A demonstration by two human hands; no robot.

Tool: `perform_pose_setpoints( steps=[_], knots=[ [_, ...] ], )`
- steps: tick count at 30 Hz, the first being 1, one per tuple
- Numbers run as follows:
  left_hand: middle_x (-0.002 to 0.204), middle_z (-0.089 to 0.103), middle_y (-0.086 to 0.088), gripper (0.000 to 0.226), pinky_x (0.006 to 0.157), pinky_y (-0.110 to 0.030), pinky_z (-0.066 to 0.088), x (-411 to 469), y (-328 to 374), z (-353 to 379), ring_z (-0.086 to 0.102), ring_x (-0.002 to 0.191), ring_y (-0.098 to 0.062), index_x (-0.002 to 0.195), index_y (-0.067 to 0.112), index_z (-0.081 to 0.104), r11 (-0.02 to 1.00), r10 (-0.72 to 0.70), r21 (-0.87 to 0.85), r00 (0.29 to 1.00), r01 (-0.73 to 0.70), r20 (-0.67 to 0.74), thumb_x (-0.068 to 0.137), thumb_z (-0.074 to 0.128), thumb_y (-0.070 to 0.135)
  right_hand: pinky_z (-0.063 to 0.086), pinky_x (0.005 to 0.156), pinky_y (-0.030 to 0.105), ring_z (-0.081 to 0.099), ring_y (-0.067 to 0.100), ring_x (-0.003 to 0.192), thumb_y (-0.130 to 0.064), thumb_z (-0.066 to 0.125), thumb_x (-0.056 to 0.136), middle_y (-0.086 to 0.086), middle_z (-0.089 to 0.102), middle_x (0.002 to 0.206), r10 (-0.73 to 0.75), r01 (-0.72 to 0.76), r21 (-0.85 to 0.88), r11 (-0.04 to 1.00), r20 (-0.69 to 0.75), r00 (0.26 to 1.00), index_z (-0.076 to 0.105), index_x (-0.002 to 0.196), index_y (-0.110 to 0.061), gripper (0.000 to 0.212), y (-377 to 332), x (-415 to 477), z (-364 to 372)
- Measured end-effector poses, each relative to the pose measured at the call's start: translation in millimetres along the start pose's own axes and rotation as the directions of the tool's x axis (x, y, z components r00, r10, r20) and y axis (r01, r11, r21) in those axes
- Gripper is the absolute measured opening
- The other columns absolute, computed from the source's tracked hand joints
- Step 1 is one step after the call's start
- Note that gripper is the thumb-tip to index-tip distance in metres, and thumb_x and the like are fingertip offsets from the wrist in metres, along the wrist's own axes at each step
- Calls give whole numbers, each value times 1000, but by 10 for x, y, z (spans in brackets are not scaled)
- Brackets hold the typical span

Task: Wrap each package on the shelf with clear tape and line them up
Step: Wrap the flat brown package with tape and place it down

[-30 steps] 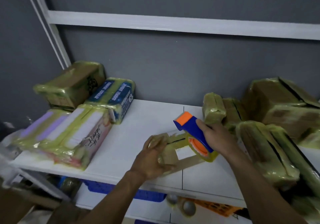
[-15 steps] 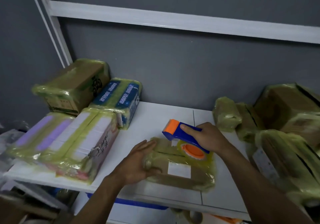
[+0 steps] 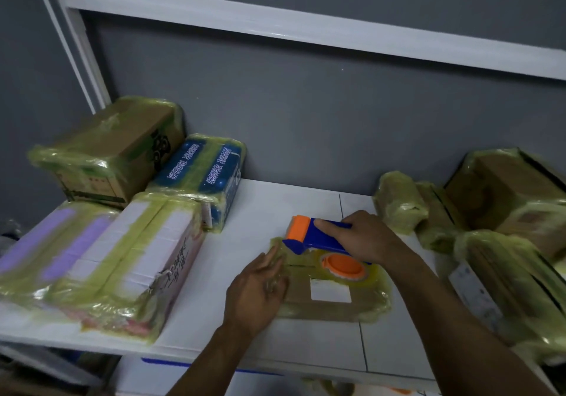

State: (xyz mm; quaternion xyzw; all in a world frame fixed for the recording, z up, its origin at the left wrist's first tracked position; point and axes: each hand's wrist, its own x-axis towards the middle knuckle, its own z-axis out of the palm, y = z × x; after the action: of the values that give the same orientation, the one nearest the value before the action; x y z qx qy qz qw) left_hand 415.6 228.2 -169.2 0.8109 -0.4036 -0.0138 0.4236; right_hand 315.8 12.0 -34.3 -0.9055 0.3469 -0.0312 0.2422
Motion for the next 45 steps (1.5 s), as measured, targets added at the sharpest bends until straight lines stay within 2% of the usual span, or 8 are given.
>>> perform_pose_setpoints(
  steps=[6,12,14,17,22,26,31,45],
  knots=[
    [140,28,56,37,111,-1,13,167,-19,-49,18,142,19,137,56,41,943,-65,-307,977,127,204,102,44,45,36,52,22,55,2,39,-90,49,75,-6,56,43,-49,47,31,998,50,998,56,55,-16,77,-8,67,6],
    [147,53,16,36,121,-26,25,332,58,-165,30,149,-10,137,31,62,863,-159,-436,958,253,240,103,53,35,40,53,22,59,6,43,-89,54,76,2,64,52,-106,104,34,994,44,993,62,58,-14,77,10,180,-43],
    [131,68,8,30,113,-32,43,379,143,-218,54,134,-12,122,28,74,796,-192,-543,962,269,195,105,51,36,38,52,20,59,3,43,-88,54,76,-3,62,49,-105,103,41,994,49,993,62,59,-16,75,29,183,-9],
    [123,68,21,33,92,-4,45,490,302,-339,56,118,12,122,35,72,789,-276,-543,955,288,106,105,45,42,38,51,15,62,-3,49,-85,53,78,-14,63,50,-110,107,60,992,46,993,65,66,-23,65,80,176,-5],
    [108,77,10,37,84,-30,52,691,537,-425,70,100,-10,115,26,75,579,-407,-645,862,499,301,103,47,48,39,47,8,65,-4,56,-82,53,81,-22,66,59,-146,138,114,984,64,987,68,75,-25,59,131,133,-50],
    [96,78,6,29,73,-24,50,735,592,-403,74,89,-10,107,24,78,583,-414,-625,851,520,323,94,65,46,39,50,8,66,-3,58,-80,53,81,-23,66,60,-167,157,146,977,62,984,66,75,-28,54,157,86,-71],
    [95,79,-5,40,68,-27,55,761,607,-387,75,78,-14,107,14,74,371,-445,-614,714,697,541,97,61,51,44,56,13,69,1,64,-81,52,77,-16,70,67,-179,167,216,962,34,983,68,82,-24,59,238,49,-64],
    [78,74,3,21,60,-19,47,790,530,-387,56,61,-1,93,21,82,682,-347,-532,862,502,368,100,63,19,49,60,16,71,4,68,-79,52,79,-12,72,71,-193,187,229,955,3,981,69,84,-22,60,280,41,-72]
  ],
)
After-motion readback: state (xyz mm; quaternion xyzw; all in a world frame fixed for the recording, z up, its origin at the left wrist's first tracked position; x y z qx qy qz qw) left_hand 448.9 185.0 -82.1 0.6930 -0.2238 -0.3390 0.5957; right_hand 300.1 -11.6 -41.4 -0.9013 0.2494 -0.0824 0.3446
